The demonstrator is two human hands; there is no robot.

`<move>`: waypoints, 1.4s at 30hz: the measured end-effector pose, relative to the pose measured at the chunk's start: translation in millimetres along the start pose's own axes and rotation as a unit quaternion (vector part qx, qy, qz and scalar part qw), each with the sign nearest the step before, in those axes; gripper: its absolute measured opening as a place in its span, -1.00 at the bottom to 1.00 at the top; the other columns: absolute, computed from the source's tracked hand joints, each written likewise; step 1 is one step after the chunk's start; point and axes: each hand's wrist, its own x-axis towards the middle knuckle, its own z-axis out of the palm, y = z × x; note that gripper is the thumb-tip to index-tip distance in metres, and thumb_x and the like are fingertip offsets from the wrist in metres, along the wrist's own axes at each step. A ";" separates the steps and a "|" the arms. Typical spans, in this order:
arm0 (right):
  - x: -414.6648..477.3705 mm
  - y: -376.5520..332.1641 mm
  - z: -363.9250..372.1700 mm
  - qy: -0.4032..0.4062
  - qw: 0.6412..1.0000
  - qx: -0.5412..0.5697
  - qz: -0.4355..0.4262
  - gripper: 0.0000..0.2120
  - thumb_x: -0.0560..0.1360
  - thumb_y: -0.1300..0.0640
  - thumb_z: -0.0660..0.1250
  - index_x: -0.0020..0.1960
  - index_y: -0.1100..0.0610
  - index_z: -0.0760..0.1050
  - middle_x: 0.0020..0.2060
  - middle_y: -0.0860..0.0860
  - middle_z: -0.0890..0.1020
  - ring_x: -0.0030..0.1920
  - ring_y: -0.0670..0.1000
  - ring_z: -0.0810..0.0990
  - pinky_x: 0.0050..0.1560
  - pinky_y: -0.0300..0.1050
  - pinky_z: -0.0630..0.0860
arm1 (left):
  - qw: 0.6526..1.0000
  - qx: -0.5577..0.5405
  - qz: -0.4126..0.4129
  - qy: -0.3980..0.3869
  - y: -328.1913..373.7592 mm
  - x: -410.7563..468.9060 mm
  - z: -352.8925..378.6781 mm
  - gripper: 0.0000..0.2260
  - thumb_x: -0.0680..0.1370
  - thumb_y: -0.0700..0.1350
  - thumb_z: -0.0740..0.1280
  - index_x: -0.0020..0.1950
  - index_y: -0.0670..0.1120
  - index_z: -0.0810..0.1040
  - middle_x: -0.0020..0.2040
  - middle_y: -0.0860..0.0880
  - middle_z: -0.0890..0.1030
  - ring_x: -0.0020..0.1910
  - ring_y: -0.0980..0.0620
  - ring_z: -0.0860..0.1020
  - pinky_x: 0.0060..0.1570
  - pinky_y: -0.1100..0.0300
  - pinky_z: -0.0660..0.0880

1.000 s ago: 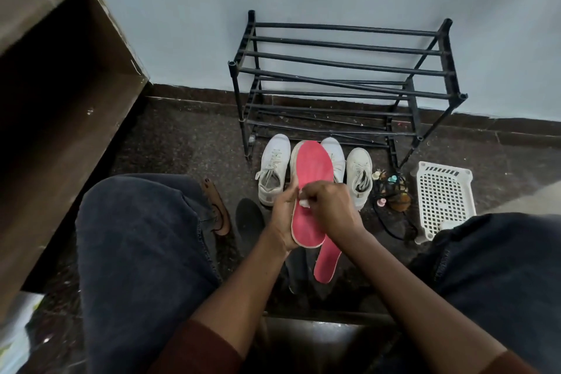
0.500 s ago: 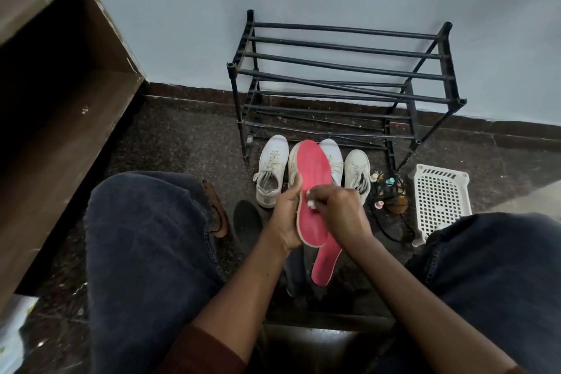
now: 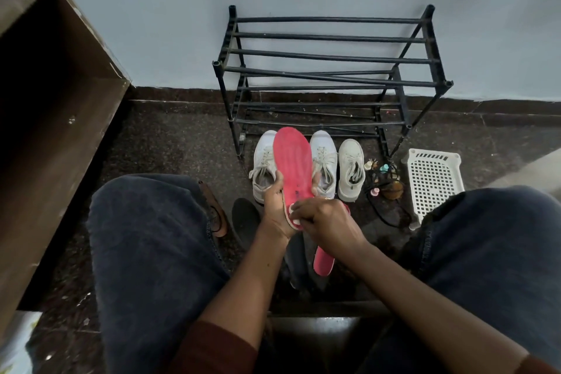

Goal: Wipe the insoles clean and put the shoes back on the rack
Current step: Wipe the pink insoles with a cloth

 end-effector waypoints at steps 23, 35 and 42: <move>34.0 8.2 -6.4 -0.001 0.989 0.007 0.148 -0.75 0.42 0.32 0.27 0.06 0.15 0.37 -0.20 0.15 0.67 -0.21 0.18 0.61 -0.33 -0.16 0.44 | 0.997 0.071 -0.017 -0.023 0.7 -3.5 4.2 -0.46 0.53 0.21 0.16 0.23 -0.20 0.54 0.09 -0.17 0.61 0.10 -0.12 0.60 0.19 -0.03 0.49; 2.3 5.9 -7.9 -0.079 0.977 0.103 0.171 -0.68 0.36 0.34 0.35 -0.01 0.10 0.30 -0.18 -0.03 0.67 -0.18 -0.07 0.64 -0.22 -0.15 0.53 | 0.998 0.065 -0.008 -0.025 13.6 1.6 -14.1 -0.38 0.52 0.27 0.08 0.25 -0.21 0.55 0.10 -0.18 0.64 0.05 -0.11 0.61 0.02 0.01 0.57; 20.9 11.5 -2.0 0.037 0.948 0.126 0.290 -0.68 0.36 0.27 0.40 -0.05 0.05 0.30 -0.26 0.02 0.65 -0.25 0.00 0.61 -0.25 -0.07 0.55 | 0.995 0.094 -0.006 -0.029 2.3 4.3 -14.0 -0.40 0.56 0.25 0.05 0.19 -0.19 0.60 0.09 -0.15 0.61 0.08 -0.08 0.59 0.23 0.02 0.44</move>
